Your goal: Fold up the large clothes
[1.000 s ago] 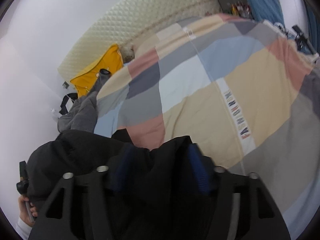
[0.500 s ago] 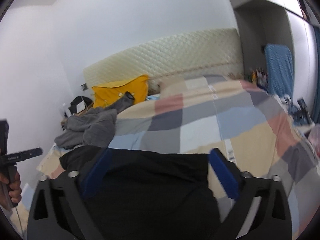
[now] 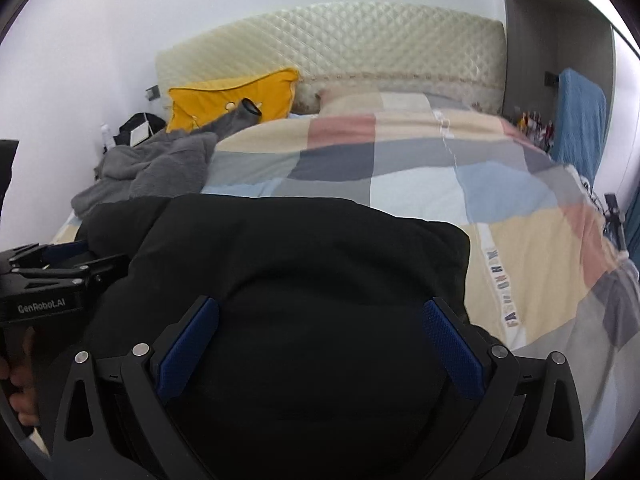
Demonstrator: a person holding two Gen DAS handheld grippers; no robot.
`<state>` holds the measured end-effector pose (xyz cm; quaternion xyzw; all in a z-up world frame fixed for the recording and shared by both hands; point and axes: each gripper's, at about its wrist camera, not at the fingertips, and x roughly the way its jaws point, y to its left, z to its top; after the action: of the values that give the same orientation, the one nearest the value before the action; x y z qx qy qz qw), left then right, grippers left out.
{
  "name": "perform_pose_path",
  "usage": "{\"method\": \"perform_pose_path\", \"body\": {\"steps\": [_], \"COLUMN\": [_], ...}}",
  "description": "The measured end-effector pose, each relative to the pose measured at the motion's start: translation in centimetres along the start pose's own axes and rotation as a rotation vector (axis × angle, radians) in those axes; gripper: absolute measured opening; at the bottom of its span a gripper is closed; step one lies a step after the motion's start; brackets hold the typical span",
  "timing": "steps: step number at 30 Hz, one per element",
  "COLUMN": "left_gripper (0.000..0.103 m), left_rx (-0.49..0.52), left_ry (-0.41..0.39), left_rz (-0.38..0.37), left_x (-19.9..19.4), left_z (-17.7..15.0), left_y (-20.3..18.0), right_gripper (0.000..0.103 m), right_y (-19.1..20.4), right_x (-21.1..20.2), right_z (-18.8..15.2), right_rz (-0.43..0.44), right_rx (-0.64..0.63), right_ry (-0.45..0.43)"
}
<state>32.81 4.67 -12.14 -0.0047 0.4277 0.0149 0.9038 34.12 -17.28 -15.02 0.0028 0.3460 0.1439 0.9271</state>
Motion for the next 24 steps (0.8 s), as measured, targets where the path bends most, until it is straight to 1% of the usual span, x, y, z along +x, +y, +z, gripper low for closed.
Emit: {"method": "perform_pose_path", "body": {"steps": [7,10,16,20,24], "left_gripper": [0.084,0.084,0.085,0.085,0.085], "left_rx": [-0.002,0.037,0.039,-0.007,-0.009], "left_ry": [-0.001,-0.028,0.005,0.011,0.015], "left_rz": [0.045,0.079,0.081,0.05,0.053], "left_x": [2.3,3.2,4.5,4.5,4.3], "left_z": [0.6,1.1,1.6,1.0,0.9], "left_y": [0.2,0.0,0.8,1.8,2.3], "right_gripper": [0.103,0.103,0.103,0.103,0.103], "right_y": [0.2,0.3,0.1,0.2,0.0], "right_x": [3.5,4.4,5.7,5.9,6.0], "right_z": [1.1,1.2,1.1,1.1,1.0], "right_rz": [-0.014,-0.029,-0.022,-0.021,-0.015], "right_rx": [-0.006,-0.014,-0.019,-0.028,-0.024], "right_ry": [0.028,0.025,0.049,0.062,0.069]}}
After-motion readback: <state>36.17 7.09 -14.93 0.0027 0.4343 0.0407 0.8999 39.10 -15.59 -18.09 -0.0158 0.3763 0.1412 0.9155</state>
